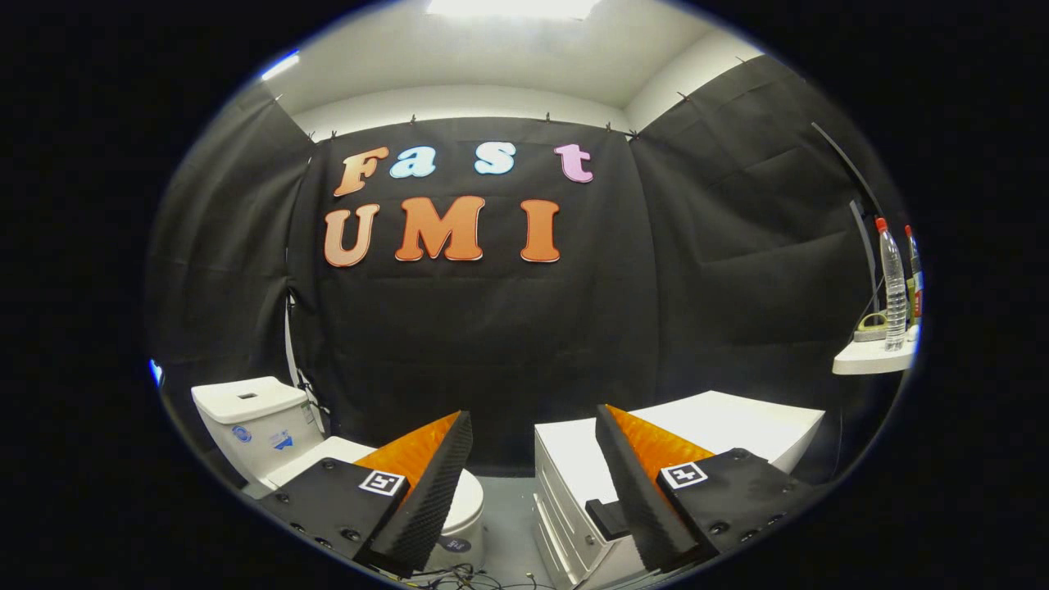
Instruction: Open the toilet lid.
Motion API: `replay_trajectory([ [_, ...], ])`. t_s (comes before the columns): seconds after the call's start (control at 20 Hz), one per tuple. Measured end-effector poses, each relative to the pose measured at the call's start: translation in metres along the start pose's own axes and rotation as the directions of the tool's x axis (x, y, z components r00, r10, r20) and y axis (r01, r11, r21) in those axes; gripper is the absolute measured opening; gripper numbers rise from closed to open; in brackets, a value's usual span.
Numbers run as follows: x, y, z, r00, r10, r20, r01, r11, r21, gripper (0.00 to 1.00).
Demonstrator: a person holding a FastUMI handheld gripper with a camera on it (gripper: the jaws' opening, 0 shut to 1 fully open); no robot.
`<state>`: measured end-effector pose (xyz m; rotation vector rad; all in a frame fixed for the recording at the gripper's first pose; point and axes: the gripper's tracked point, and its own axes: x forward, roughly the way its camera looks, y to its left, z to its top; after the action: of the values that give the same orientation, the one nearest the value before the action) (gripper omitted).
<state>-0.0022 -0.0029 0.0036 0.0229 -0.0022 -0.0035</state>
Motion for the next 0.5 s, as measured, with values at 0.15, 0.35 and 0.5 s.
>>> replay_trajectory([
  [0.15, 0.000, 0.000, -0.001, 1.000, 0.001, -0.004, -0.001, 1.000, 0.002, 0.98],
  [0.35, -0.003, 0.010, 0.003, 0.999, 0.033, 0.004, -0.033, 0.999, 0.035, 0.98],
  [0.5, -0.005, 0.021, 0.008, 0.997, 0.070, 0.018, -0.071, 0.996, 0.051, 0.98],
])
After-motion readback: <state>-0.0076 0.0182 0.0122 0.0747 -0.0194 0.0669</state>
